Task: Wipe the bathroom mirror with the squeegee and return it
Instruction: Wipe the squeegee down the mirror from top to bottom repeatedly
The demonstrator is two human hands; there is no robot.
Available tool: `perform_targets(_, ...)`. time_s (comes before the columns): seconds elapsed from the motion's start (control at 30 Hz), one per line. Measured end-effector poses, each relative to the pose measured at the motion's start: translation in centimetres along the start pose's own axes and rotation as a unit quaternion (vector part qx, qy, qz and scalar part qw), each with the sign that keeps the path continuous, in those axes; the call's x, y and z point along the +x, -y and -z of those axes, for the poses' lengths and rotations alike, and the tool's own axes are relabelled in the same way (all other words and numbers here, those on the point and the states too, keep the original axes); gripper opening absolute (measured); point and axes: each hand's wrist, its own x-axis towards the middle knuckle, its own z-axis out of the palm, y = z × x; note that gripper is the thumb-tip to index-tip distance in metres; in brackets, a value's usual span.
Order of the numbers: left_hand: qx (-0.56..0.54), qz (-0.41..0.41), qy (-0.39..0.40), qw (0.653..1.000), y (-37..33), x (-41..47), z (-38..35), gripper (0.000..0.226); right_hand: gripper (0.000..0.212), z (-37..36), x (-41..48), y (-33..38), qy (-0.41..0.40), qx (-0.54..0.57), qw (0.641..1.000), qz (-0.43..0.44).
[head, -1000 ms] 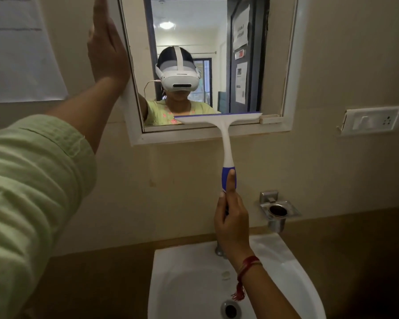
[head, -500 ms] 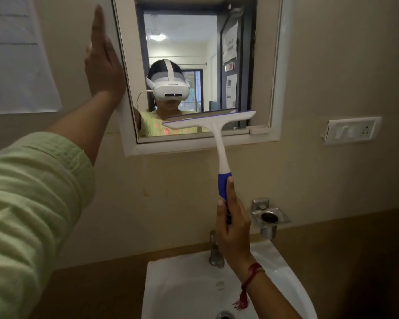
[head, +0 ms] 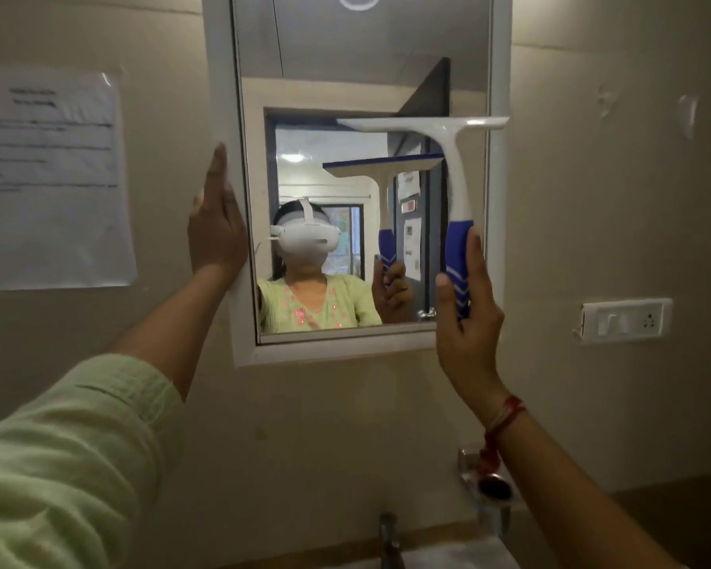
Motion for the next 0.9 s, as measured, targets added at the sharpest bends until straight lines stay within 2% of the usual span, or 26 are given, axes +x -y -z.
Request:
perform_targets(0.2,-0.003,-0.003,-0.001,1.0,0.1,-0.1,0.0,0.044,0.053,-0.4,8.2,-0.8,-0.004,-0.015,1.0,0.027)
perform_targets(0.47,0.0,0.0,-0.008,1.0,0.1,-0.1,0.2,0.044,0.051,-2.2,15.0,-1.8,-0.066,-0.016,0.998,0.016)
perform_targets(0.7,0.003,-0.002,-0.001,1.0,-0.3,-0.1,0.1,0.044,0.052,-2.9,18.5,-3.0,-0.038,-0.073,0.997,0.005)
perform_targets(0.9,0.0,-0.002,-0.006,1.0,-0.4,0.0,0.1,0.045,0.053,-3.3,18.9,-3.4,-0.022,-0.073,0.997,-0.002)
